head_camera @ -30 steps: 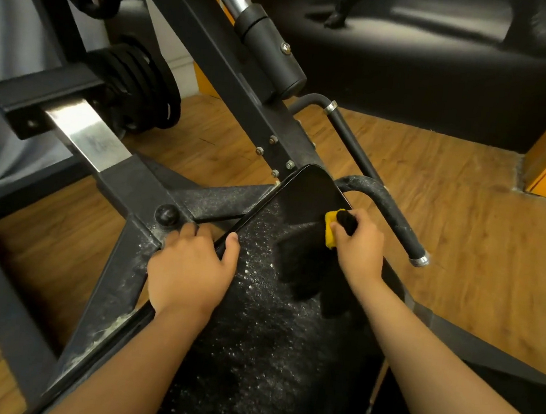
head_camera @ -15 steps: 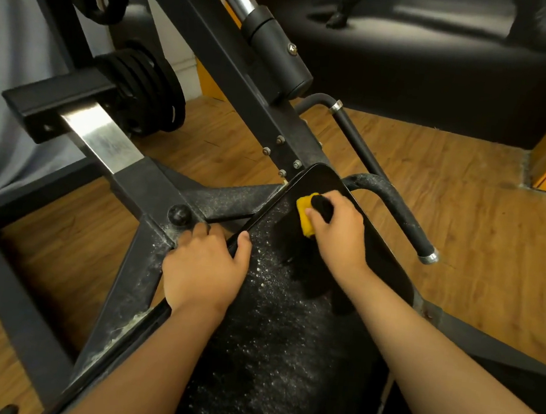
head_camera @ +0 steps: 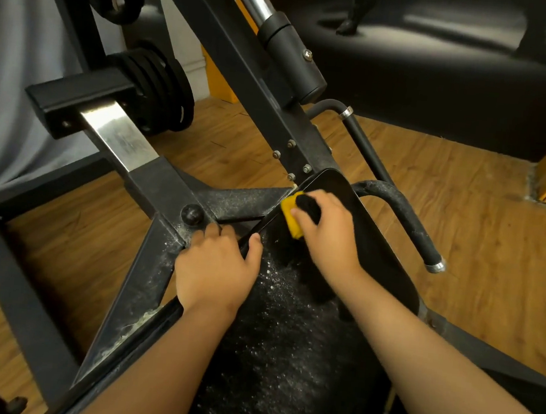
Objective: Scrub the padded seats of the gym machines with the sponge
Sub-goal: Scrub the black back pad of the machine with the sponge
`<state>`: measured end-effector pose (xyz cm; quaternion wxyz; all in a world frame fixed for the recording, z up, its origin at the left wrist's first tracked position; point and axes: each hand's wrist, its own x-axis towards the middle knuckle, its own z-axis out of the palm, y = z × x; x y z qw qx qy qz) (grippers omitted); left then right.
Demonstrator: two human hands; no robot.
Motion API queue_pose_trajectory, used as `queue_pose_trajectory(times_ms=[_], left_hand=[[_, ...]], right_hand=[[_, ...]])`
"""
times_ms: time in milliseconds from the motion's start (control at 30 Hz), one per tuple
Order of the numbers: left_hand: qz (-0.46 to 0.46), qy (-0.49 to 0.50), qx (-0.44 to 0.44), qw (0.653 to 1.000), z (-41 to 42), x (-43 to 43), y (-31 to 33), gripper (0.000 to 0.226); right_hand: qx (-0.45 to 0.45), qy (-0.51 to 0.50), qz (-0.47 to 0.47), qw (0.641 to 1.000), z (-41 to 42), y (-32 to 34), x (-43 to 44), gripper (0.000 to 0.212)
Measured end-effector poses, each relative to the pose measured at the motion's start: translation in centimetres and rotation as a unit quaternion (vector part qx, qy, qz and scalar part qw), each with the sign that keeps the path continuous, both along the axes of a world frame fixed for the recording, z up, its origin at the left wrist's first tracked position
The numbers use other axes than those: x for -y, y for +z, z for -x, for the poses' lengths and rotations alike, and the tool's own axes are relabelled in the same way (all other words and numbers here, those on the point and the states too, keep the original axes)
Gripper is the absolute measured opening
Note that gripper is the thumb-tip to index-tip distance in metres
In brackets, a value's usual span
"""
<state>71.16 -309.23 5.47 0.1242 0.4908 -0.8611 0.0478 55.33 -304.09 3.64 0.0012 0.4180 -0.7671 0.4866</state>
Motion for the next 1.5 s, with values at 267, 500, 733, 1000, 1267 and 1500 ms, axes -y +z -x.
queue_pose_trajectory(times_ms=[267,500,733,1000,1267,1500], left_hand=[[-0.005,0.001,0.008,1.0,0.0,0.1,0.1,0.057],[0.0,0.005,0.017,1.0,0.0,-0.1,0.2,0.057],[-0.005,0.001,0.025,1.0,0.0,0.0,0.1,0.057],[-0.009,-0.005,0.023,1.0,0.0,0.0,0.1,0.057],[-0.126,-0.146,-0.043,0.98,-6.6,-1.3,0.6,0.047],[-0.035,-0.066,0.002,0.997,-15.8,-3.7,0.4,0.037]], right_hand=[[0.001,0.015,-0.031,0.999,0.0,0.6,-0.1,0.026],[-0.021,0.081,-0.03,0.996,-1.9,0.5,-1.2,0.022],[0.017,-0.015,-0.041,0.999,0.6,0.7,0.4,0.023],[0.016,0.06,-0.054,0.997,-2.9,-0.8,-3.2,0.016],[-0.03,0.032,-0.162,0.986,-4.0,0.9,-3.7,0.017],[-0.016,-0.007,-0.216,0.976,-5.2,2.8,-3.3,0.031]])
